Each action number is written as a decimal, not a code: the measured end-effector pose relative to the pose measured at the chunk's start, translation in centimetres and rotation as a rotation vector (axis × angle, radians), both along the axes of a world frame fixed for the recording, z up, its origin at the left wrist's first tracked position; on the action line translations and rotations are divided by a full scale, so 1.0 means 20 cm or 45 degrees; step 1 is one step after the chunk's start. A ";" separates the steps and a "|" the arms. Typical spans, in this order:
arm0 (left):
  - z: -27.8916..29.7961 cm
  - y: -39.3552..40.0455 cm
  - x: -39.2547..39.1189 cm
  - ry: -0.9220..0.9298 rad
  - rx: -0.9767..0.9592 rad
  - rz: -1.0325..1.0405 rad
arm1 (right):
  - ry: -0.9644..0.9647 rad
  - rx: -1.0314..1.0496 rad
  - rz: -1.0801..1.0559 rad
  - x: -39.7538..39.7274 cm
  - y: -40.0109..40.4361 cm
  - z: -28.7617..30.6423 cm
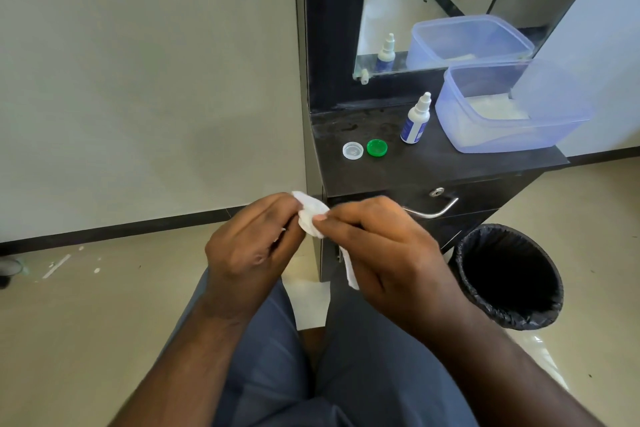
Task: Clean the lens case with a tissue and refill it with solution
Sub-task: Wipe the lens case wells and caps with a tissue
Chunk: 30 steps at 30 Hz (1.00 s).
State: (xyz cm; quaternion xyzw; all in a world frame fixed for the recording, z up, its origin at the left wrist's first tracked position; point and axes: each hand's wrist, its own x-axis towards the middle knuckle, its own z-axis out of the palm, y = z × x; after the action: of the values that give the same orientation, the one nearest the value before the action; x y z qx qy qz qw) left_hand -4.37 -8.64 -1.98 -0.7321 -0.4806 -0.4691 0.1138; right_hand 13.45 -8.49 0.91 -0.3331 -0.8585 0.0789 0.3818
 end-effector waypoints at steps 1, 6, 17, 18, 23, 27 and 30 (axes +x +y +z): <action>0.00 0.00 -0.01 -0.018 0.010 0.024 | -0.002 -0.005 0.006 0.02 -0.01 -0.02; 0.01 0.00 -0.03 -0.033 0.067 0.013 | 0.664 -0.465 -0.178 0.04 0.01 0.02; 0.03 -0.01 0.03 0.098 0.076 -0.038 | 0.493 -0.488 -0.100 -0.05 0.03 0.05; 0.03 -0.01 0.02 0.081 0.071 -0.037 | 0.497 -0.490 -0.123 -0.05 0.02 0.05; 0.02 0.02 -0.01 -0.204 0.011 0.044 | 0.990 -1.149 -0.089 -0.03 -0.03 0.10; -0.01 0.01 0.00 -0.656 -0.249 -0.077 | 1.753 -1.507 -0.160 0.04 0.06 0.09; -0.02 -0.01 0.04 -1.034 -0.466 -0.195 | 1.701 -1.323 -0.249 0.09 0.11 0.12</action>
State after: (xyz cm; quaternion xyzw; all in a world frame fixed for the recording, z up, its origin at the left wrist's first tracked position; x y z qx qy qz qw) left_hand -3.53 -8.88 -2.48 -0.5303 -0.5059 -0.6326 -0.2503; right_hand 15.17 -6.29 3.34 -0.4221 -0.2751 0.6096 0.6119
